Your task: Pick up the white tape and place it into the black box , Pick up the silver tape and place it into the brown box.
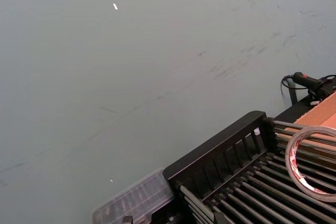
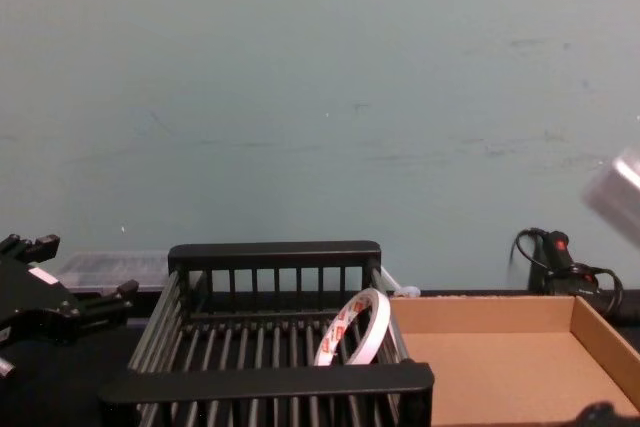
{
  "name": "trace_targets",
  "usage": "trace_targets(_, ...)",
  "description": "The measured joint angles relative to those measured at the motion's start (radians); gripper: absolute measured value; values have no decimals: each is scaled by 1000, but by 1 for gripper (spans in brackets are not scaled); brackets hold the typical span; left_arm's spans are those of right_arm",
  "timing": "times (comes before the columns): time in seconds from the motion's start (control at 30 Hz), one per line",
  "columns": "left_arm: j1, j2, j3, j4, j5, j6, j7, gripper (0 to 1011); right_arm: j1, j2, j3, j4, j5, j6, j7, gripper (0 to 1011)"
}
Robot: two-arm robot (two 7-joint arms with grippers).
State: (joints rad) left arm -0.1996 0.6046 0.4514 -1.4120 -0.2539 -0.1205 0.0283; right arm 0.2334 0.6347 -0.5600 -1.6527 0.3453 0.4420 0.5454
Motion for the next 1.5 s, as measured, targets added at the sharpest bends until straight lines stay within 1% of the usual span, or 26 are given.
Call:
trace_targets(0.13, 0, 0, 0, 0, 0, 0, 0, 1001, -11, 7, 35, -18, 21, -5, -21, 151)
trace_targets(0.17, 0, 0, 0, 0, 0, 0, 0, 1001, -15, 9, 49, -23, 29, -7, -32, 151)
trace_targets(0.2, 0, 0, 0, 0, 0, 0, 0, 1001, -15, 9, 49, -23, 29, -7, -32, 151)
trace_targets(0.23, 0, 0, 0, 0, 0, 0, 0, 1001, -18, 9, 64, -27, 37, -9, -43, 150)
trace_targets(0.27, 0, 0, 0, 0, 0, 0, 0, 1001, -18, 9, 72, -28, 41, -10, -49, 151)
trace_targets(0.3, 0, 0, 0, 0, 0, 0, 0, 1001, -18, 7, 85, -28, 46, -12, -62, 151)
trace_targets(0.37, 0, 0, 0, 0, 0, 0, 0, 1001, -18, 4, 96, -25, 50, -12, -75, 151)
trace_targets(0.5, 0, 0, 0, 0, 0, 0, 0, 1001, -7, -17, 124, -5, 56, -11, -116, 151)
trace_targets(0.6, 0, 0, 0, 0, 0, 0, 0, 1001, 2, -31, 135, 13, 55, -8, -139, 151)
trace_targets(0.7, 0, 0, 0, 0, 0, 0, 0, 1001, 21, -59, 149, 45, 44, -3, -175, 151)
trace_targets(0.77, 0, 0, 0, 0, 0, 0, 0, 1001, 30, -69, 153, 59, 38, -1, -185, 151)
trace_targets(0.8, 0, 0, 0, 0, 0, 0, 0, 1001, 39, -81, 158, 74, 31, 0, -196, 151)
trace_targets(1.13, 0, 0, 0, 0, 0, 0, 0, 1001, 88, -146, 187, 174, -1, 4, -242, 150)
trace_targets(1.37, 0, 0, 0, 0, 0, 0, 0, 1001, 100, -170, 205, 210, -14, 2, -254, 150)
trace_targets(1.5, 0, 0, 0, 0, 0, 0, 0, 1001, 100, -169, 205, 209, -14, 2, -254, 151)
